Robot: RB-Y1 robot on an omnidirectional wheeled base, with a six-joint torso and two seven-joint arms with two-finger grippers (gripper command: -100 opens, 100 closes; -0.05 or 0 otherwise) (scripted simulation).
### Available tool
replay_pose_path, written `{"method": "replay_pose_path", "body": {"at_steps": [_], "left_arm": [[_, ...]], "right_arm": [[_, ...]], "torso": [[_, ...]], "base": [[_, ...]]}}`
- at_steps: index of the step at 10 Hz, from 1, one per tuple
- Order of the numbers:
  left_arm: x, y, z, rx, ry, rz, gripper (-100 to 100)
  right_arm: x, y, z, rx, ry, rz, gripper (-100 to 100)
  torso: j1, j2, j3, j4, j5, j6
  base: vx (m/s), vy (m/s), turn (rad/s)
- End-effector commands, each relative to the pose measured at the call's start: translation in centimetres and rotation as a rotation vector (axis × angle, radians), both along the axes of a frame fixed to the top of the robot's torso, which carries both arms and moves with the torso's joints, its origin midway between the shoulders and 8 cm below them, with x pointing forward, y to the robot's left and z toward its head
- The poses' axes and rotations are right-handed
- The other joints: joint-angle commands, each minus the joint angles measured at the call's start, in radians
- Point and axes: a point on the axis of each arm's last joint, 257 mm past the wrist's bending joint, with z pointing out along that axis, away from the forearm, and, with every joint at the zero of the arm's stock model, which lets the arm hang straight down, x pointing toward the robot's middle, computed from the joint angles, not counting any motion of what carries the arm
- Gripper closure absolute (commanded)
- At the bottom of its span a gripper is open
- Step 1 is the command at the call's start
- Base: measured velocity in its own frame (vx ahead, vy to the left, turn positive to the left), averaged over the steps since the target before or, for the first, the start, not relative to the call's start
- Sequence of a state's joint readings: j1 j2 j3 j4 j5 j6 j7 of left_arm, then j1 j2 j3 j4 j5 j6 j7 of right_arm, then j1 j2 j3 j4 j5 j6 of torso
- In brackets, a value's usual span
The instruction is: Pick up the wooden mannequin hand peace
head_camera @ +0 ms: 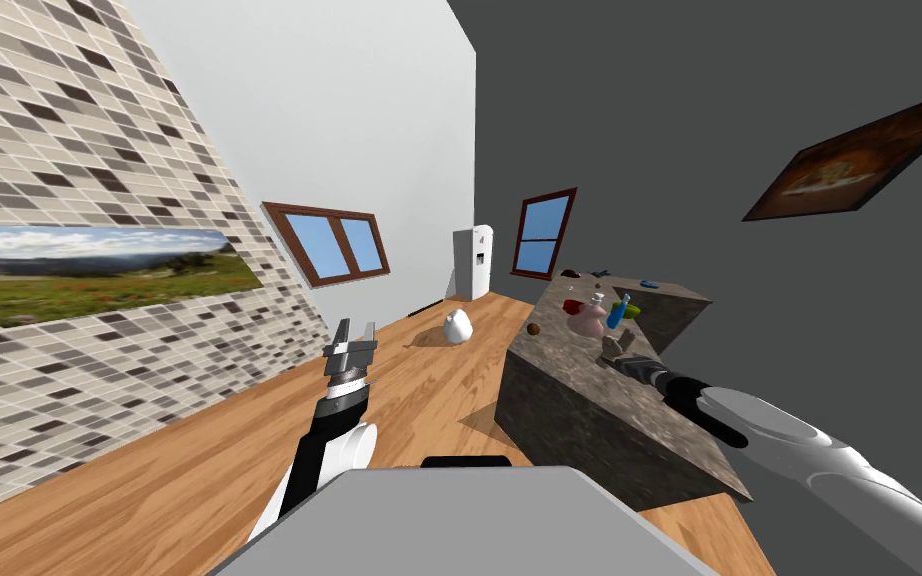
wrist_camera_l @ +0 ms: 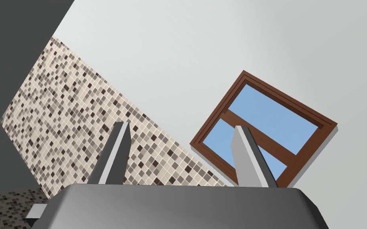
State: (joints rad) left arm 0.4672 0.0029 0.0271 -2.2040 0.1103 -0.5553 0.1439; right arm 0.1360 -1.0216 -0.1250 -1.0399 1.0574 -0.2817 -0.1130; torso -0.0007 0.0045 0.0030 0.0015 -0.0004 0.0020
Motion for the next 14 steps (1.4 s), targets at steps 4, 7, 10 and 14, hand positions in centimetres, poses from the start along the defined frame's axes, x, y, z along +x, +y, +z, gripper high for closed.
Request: {"method": "replay_pose_path", "body": {"at_steps": [4,7,10,14], "left_arm": [[0.0,0.0,0.0,0.000,0.000,0.000,0],[0.0,0.0,0.0,0.000,0.000,0.000,0],[0.0,0.0,0.0,0.000,0.000,0.000,0],[0.0,0.0,0.0,0.000,0.000,0.000,0]], "right_arm": [[3.2,-1.1,1.4,-0.023,-0.007,-0.041,-100],[3.9,-0.9,2.0,-0.019,-0.023,-0.039,-100],[3.9,-1.0,2.2,-0.021,-0.026,-0.040,100],[3.2,-0.1,2.1,-0.003,-0.034,-0.015,100]], "torso": [[0.000,0.004,0.002,0.001,0.000,0.000],[0.000,-0.002,-0.001,-0.001,0.000,0.000],[0.001,-0.005,-0.003,-0.002,-0.001,-0.001],[0.000,-0.006,-0.004,-0.002,-0.001,-0.001]], "base": [[-0.119,-0.001,0.096],[-0.020,-0.003,-0.008],[0.000,-0.002,-0.004],[0.028,-0.005,-0.026]]}}
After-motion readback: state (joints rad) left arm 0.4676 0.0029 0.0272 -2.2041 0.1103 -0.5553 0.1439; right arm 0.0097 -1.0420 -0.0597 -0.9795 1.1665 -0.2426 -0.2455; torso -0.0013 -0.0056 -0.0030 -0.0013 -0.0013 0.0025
